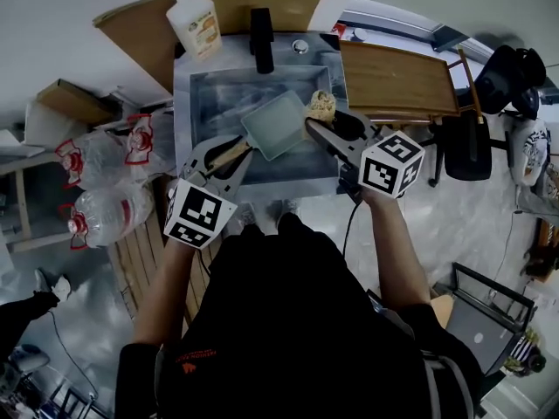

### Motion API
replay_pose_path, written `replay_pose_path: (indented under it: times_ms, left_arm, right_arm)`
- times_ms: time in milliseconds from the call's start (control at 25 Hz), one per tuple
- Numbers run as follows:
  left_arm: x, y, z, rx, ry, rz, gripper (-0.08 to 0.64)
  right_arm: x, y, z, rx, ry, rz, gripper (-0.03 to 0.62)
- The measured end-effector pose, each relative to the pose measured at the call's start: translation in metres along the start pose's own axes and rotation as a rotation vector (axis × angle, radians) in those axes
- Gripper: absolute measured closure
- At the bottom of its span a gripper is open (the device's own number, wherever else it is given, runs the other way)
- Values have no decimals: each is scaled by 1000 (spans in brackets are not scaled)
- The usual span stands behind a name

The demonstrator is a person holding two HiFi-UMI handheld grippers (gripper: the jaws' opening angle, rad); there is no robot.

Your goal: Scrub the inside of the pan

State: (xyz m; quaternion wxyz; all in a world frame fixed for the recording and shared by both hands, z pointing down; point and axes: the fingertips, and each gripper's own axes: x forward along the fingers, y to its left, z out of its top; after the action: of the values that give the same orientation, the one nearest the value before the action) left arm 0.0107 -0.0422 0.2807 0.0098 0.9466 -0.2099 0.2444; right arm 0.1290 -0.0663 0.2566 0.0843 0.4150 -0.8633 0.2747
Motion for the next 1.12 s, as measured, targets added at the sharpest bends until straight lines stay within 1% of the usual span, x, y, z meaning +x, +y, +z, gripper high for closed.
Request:
replay_pose_path:
  times_ms: [120,320,480,560,600,720,800,960,1120]
  left_arm:
    - [-16,-1,22,5,-72,14,474]
    - [-39,3,50,7,-168,33,505]
    - [-51,6,66,31,-225,45,522]
    - [-55,7,72,40,-244,47,526]
    - [-57,8,74,33,-253,47,529]
    - [-60,11,78,-21,-269,49,534]
    - [-61,13,80,-25,-279,44,537]
    - [-63,15,80,-76,-284,36,538]
    - [-60,16,77,-90,-277,30,538]
  right_arm:
    - [-8,13,6,-7,-36,2,423]
    - [-17,35,22,-35,-91,13,423]
    - [-22,52,35,-63,-135,26,423]
    - [-23,59,42,-75,-154,36,423]
    - [-23,62,44,-82,-160,41,423]
    - [-21,69,51,-97,-175,55,423]
    - [-20,73,54,-104,-185,62,423]
    - [-20,76,57,-116,-197,68,423]
    - [-20,74,57,-114,-196,68,423]
